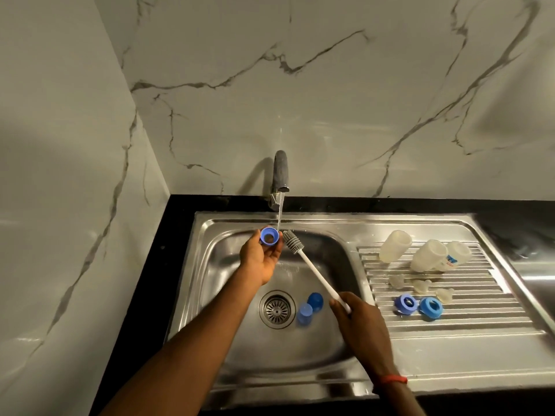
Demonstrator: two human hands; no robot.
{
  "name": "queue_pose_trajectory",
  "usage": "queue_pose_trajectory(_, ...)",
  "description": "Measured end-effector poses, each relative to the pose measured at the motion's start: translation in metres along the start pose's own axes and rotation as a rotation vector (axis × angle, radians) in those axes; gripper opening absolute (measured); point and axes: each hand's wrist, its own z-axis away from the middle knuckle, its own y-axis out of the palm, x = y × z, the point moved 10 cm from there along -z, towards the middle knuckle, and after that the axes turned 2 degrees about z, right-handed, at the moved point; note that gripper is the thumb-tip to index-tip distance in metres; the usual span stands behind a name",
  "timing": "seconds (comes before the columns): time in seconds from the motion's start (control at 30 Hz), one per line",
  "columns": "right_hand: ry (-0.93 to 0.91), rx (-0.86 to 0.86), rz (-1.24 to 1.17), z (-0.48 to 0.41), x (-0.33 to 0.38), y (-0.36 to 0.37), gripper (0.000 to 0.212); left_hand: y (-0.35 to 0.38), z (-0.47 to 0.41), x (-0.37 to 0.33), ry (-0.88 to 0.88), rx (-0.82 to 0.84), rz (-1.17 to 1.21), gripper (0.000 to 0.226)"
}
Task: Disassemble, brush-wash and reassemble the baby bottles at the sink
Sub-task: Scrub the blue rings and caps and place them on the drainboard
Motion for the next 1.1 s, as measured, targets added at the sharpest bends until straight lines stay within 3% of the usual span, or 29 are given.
queue_pose_trajectory(0.33,0.093,0.051,-0.038,-0.002,-0.012,-0.004,0.016,0.022,-0.024,0.01,-0.143,0.091,0.079,0.037)
queue_pose_trajectory(0.7,0.116,0.025,-0.099,-0.008,-0.025,0.002,0.023,0.031,-0.031,0.004,-0.17,0.219,-0.04,0.035)
queue_pose_trajectory(0.93,0.11,0.044,-0.015,-0.01,-0.03,-0.003,0.022,0.047,-0.032,-0.004,-0.037,0.239,-0.165,0.022)
queue_pose_trajectory(1.03,0.113,0.05,-0.031,-0.009,-0.028,-0.004,0.02,0.048,-0.034,-0.01,0.037,0.25,-0.233,0.032)
queue_pose_trajectory(1.1,0.104,0.039,-0.044,-0.008,-0.027,-0.004,0.02,0.049,-0.032,-0.011,0.018,0.264,-0.191,0.027)
